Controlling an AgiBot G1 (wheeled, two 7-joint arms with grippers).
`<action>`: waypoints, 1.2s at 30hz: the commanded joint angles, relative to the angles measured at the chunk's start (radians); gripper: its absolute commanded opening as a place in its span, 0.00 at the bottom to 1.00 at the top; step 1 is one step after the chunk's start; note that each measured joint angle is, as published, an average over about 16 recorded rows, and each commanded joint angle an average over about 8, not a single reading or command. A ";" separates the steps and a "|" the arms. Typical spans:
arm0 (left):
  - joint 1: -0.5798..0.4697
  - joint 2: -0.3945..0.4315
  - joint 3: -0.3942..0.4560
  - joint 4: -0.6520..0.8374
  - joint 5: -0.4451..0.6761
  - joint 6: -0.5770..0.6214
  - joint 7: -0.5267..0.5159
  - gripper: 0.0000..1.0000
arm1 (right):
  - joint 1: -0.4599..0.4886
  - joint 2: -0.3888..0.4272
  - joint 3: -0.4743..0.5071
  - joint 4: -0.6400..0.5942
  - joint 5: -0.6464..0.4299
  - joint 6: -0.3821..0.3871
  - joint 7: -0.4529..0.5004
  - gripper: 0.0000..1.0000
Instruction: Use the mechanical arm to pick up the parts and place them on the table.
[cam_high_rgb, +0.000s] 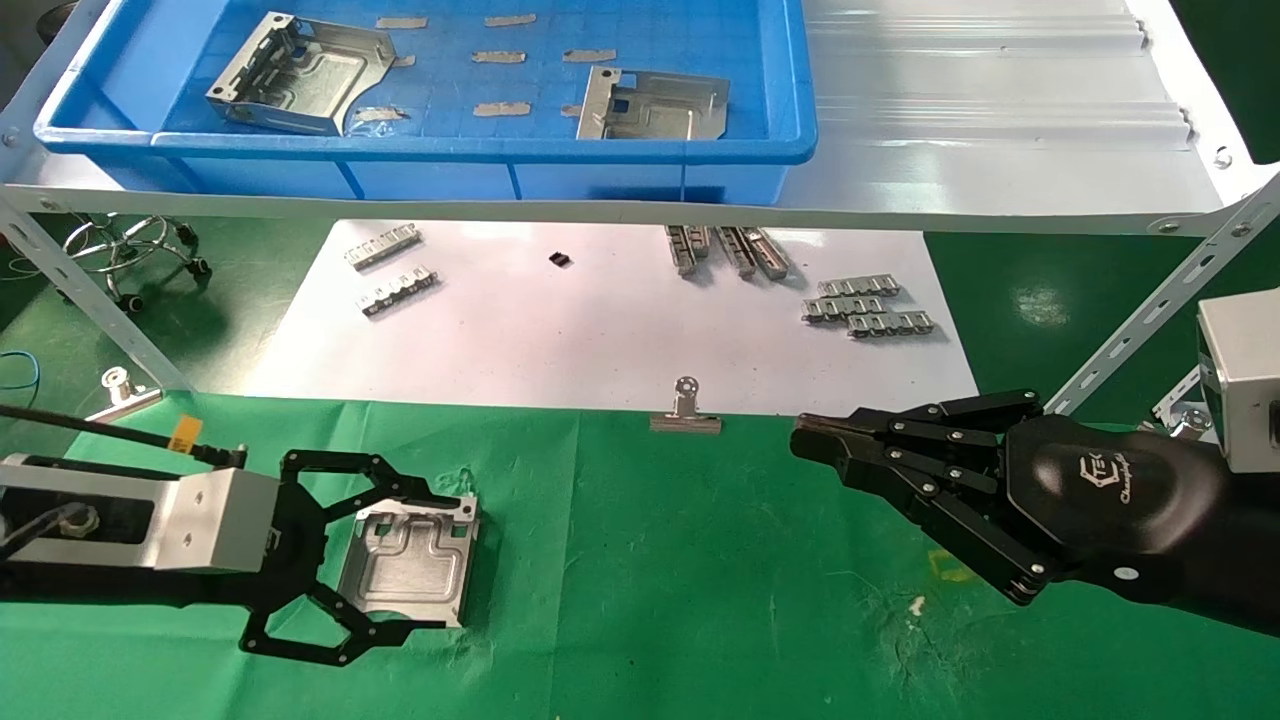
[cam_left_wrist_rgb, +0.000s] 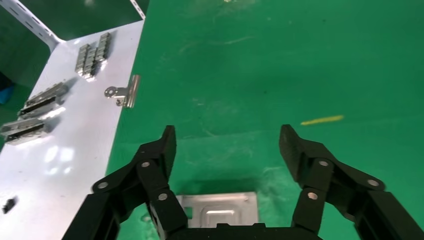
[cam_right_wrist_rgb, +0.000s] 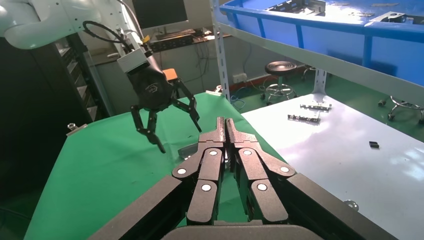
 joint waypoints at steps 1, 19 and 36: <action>0.012 -0.002 -0.008 -0.010 -0.002 -0.006 -0.015 1.00 | 0.000 0.000 0.000 0.000 0.000 0.000 0.000 1.00; 0.141 -0.035 -0.135 -0.142 -0.153 -0.005 -0.176 1.00 | 0.000 0.000 0.000 0.000 0.000 0.000 0.000 1.00; 0.263 -0.067 -0.255 -0.266 -0.296 -0.005 -0.327 1.00 | 0.000 0.000 0.000 0.000 0.000 0.000 0.000 1.00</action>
